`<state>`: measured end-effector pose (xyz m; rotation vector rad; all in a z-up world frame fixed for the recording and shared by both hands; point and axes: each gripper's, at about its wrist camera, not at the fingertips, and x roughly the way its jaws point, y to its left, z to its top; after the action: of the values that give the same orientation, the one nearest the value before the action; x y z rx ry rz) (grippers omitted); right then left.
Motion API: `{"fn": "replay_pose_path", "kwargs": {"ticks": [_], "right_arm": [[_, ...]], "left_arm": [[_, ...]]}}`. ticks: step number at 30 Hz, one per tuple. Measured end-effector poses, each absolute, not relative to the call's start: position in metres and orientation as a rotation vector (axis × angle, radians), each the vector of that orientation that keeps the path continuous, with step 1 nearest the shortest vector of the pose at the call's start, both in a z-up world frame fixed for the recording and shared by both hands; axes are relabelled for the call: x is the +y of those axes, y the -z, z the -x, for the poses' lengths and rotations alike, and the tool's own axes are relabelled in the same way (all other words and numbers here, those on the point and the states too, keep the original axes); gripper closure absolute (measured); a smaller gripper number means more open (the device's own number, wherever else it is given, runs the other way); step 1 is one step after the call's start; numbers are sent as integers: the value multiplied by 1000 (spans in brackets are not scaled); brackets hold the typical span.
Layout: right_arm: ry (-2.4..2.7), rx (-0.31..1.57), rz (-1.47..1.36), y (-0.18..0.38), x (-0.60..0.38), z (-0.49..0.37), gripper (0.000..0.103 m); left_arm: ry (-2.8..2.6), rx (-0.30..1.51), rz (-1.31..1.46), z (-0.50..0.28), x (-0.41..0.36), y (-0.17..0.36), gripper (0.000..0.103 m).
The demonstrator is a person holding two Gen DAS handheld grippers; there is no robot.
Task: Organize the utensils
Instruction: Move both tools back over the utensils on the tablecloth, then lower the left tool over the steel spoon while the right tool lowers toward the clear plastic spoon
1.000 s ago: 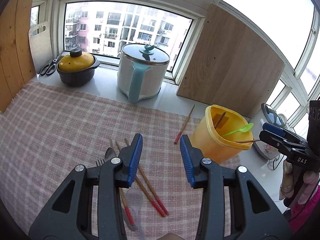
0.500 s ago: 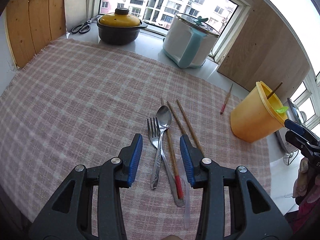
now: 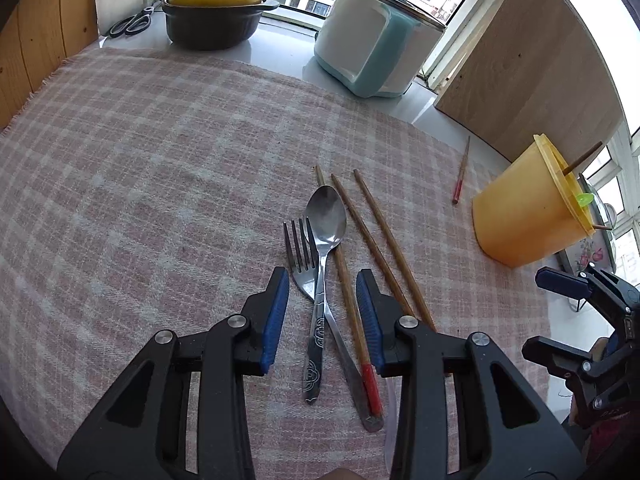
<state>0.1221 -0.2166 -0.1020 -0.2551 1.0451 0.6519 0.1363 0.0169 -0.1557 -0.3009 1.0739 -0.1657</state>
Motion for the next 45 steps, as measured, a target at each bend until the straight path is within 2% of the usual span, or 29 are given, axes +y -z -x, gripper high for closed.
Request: {"fn": "replay_pose_path", "kwargs": {"ticks": [2, 4, 8, 10, 17, 35, 37, 38, 39, 41, 45], "right_arm": [[-662, 1075, 237, 110, -212, -122, 31], [-668, 1102, 213, 116, -209, -122, 31], [-667, 1138, 183, 127, -199, -118, 31], [-666, 1151, 168, 130, -196, -114, 31], [-644, 1190, 117, 140, -185, -107, 32], [-585, 1265, 25, 158, -167, -115, 48], [-578, 1276, 18, 161, -166, -117, 51], [-575, 1282, 13, 162, -165, -118, 52], [-570, 1289, 8, 163, -164, -119, 54], [-561, 1300, 2, 166, -163, -120, 55], [-550, 1311, 1, 170, -162, -121, 55]], "left_arm": [[175, 1081, 298, -145, 19, 160, 68], [193, 1094, 289, -153, 20, 163, 59], [222, 1110, 250, -169, 17, 170, 57], [231, 1120, 222, -178, 15, 173, 53], [283, 1148, 163, -204, 7, 186, 53], [353, 1136, 110, -226, -3, 199, 53], [360, 1133, 102, -226, -3, 199, 54], [358, 1132, 95, -226, -5, 200, 57], [362, 1137, 91, -226, -6, 201, 65], [369, 1134, 79, -225, -7, 201, 68], [369, 1129, 63, -224, -10, 200, 69]]}}
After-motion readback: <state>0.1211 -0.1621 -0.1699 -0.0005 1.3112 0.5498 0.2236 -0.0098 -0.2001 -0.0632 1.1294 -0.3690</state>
